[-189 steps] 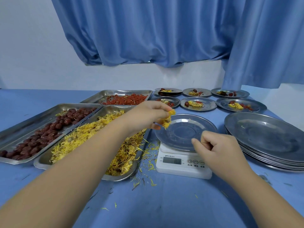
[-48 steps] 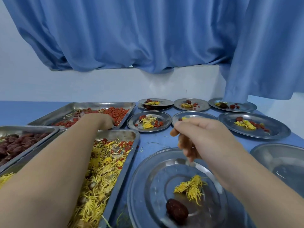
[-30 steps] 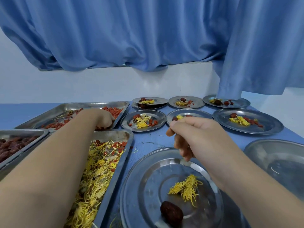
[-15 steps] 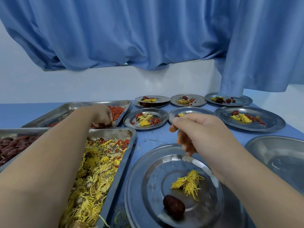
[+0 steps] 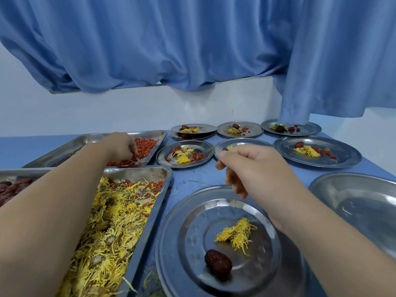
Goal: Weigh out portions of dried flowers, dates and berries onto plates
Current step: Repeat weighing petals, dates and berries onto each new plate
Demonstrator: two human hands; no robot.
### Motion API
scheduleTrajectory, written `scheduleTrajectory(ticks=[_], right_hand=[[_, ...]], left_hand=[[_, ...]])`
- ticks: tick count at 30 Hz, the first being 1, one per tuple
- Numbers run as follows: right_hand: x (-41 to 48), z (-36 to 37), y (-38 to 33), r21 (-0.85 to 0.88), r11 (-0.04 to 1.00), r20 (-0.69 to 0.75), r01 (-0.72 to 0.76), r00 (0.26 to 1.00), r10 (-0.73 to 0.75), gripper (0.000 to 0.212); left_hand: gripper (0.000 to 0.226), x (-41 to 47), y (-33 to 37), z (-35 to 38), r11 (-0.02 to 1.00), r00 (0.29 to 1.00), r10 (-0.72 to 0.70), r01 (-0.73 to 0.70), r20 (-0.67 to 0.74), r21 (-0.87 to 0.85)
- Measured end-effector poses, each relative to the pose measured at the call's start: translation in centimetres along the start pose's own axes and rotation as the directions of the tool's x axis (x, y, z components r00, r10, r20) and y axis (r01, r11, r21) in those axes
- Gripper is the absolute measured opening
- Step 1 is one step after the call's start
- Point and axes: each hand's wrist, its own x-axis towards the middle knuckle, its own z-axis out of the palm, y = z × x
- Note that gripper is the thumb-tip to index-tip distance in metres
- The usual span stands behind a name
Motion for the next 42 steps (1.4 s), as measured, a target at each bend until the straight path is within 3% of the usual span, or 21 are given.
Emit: scheduleTrajectory(ticks=[10, 13, 17, 23, 30, 35, 42], right_hand=[[0.4, -1.0, 0.0, 0.002, 1.000, -0.041, -0.001, 0.999, 0.001, 0.026], [0.4, -1.4, -0.5, 0.028, 1.000, -0.048, 0.003, 0.999, -0.001, 0.028], [0.1, -2.1, -1.9, 0.104, 0.994, -0.060, 0.020, 0.998, -0.014, 0.028], [-0.5, -3.2, -3.8, 0.184, 0.982, -0.074, 0.048, 0.997, -0.035, 0.023], [-1.3, -4.2, -5.4, 0.132, 0.988, -0.004, 0.076, 0.997, -0.077, 0.023], [-2.7, -4.9, -6.7, -0.158, 0.971, 0.065, 0.179, 0.983, -0.171, 0.023], [-5.3, -5.3, -7.8, -0.236, 0.920, 0.023, 0.314, 0.948, -0.317, 0.024]], left_hand=[[0.022, -1.3, 0.6, -0.7, 0.965, 0.993, -0.017, -0.015, -0.119, -0.263], [0.017, -2.8, 1.8, -1.8, 0.898, 0.991, -0.028, -0.031, -0.129, -0.438], [0.015, -6.4, 4.5, -3.7, 0.785, 0.990, 0.059, -0.126, -0.130, -0.607], [0.014, -13.1, 10.5, -4.9, 0.723, 0.963, 0.267, -0.227, -0.038, -0.653], [0.022, -18.0, 14.9, -3.7, 0.778, 0.861, 0.488, -0.355, 0.142, -0.518], [0.033, -19.2, 15.3, -2.8, 0.799, 0.856, 0.488, -0.361, 0.169, -0.481], [0.023, -19.6, 15.5, -2.6, 0.817, 0.890, 0.451, -0.381, 0.068, -0.433]])
